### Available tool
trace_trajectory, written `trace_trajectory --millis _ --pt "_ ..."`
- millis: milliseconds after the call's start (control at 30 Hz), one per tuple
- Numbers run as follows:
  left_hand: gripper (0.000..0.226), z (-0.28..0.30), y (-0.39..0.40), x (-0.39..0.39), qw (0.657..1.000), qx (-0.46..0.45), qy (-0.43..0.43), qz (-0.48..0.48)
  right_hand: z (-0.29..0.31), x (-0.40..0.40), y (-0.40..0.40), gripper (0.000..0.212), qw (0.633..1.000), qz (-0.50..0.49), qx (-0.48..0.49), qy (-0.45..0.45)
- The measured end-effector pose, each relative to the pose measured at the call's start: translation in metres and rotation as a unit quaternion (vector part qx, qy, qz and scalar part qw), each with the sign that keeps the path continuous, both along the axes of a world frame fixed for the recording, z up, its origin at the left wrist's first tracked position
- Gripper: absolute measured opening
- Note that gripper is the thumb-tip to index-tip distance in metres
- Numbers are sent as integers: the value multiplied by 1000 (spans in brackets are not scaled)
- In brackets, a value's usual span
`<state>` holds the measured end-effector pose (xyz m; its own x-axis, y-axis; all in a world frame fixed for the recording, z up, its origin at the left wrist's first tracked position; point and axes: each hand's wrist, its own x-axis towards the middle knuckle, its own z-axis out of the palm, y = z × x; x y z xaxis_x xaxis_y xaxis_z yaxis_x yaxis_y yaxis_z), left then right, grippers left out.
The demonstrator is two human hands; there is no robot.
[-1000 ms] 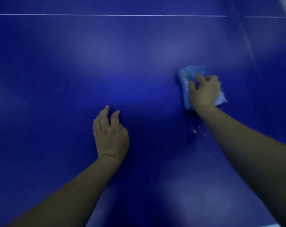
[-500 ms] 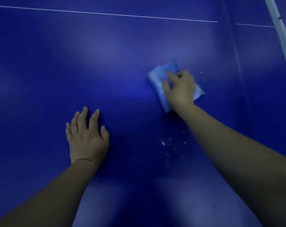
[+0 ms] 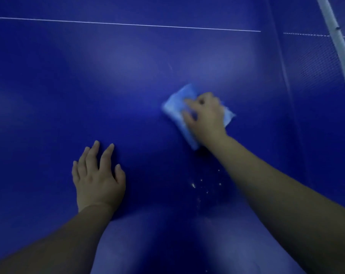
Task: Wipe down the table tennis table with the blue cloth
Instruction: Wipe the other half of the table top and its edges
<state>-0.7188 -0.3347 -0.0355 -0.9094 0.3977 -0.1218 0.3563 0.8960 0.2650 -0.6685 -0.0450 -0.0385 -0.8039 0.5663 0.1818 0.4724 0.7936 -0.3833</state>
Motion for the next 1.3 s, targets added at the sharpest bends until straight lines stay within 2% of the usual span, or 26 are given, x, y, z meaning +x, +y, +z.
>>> trace_trajectory --millis 33,67,100,167,233,300,333,400,533,633,733,767,833,933,1000,1100,1300 --pt "61 1 0 0 1000 0 -2 1 -1 6 -14 34 996 86 0 10" --pt "61 1 0 0 1000 0 -3 0 -2 14 -19 33 992 128 4 15" --pt "61 1 0 0 1000 -1 -4 -1 -3 19 -13 33 993 118 7 18" --pt "61 2 1 -1 1000 -1 -6 -1 -5 17 12 35 999 -22 27 19" --pt "60 2 1 -1 1000 -3 -8 -1 -6 1 45 37 984 -178 29 3" --pt "55 2 0 0 1000 -2 -8 0 -1 -26 66 37 968 -252 7 -15" --pt "53 1 0 -1 1000 -1 -8 0 1 -40 68 38 966 -257 1 -24" --pt "55 0 -2 -1 1000 -3 -6 -1 1 -62 56 39 980 -195 2 -50" --pt "60 -2 -4 -2 1000 0 1 -3 5 -63 -14 38 999 37 -26 -26" --pt "61 -3 -5 -3 1000 6 6 -4 6 -21 -55 34 993 108 -35 17" --pt "62 -4 -4 -3 1000 16 14 -5 10 20 -78 34 979 180 -93 2" --pt "61 -4 -4 -3 1000 18 16 -5 12 28 -80 34 975 181 -128 2" --pt "60 -4 -3 -3 1000 18 14 -5 18 41 -78 30 975 120 -181 36" --pt "58 -3 -4 -2 1000 21 14 -6 25 62 -66 30 983 -52 -159 70" --pt "53 -5 -6 -1 1000 23 12 -7 27 75 -62 36 982 -117 -147 18" --pt "53 -8 -6 -1 1000 22 13 -10 24 85 -68 46 982 -116 -129 -73" --pt "53 -5 -6 -2 999 32 2 -19 31 81 -86 34 977 -24 -194 -87"
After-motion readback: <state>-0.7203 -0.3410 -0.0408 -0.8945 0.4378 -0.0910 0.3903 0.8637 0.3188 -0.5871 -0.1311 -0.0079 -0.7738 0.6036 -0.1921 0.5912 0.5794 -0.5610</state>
